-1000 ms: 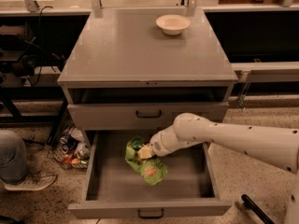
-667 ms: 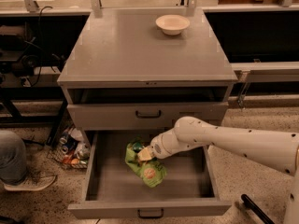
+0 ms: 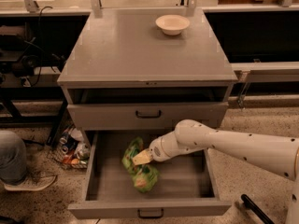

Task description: Place green rice chip bag into middle drawer

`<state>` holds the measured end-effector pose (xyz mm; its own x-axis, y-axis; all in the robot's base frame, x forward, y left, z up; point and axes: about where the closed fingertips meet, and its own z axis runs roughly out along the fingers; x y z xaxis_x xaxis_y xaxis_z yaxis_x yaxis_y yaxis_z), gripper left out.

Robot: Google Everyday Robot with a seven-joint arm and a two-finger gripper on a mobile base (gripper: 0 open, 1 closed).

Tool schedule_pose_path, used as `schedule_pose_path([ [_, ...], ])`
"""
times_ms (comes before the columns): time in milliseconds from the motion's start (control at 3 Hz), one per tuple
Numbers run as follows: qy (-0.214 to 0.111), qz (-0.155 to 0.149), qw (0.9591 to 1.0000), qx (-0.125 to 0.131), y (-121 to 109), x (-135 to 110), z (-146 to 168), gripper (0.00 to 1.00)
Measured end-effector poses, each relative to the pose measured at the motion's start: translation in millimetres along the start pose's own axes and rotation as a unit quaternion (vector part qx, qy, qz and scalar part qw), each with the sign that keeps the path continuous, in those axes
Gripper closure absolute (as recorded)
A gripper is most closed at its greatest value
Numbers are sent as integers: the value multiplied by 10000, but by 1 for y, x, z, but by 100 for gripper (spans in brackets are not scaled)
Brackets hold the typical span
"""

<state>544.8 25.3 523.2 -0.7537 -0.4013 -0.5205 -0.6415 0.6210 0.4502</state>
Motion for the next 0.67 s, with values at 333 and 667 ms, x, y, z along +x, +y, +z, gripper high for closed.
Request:
schedule_pose_path([
  [333,-8,118,9999,45,1,12,-9,0],
  [667,-29,363,9987,368,-10,39,-49,0],
])
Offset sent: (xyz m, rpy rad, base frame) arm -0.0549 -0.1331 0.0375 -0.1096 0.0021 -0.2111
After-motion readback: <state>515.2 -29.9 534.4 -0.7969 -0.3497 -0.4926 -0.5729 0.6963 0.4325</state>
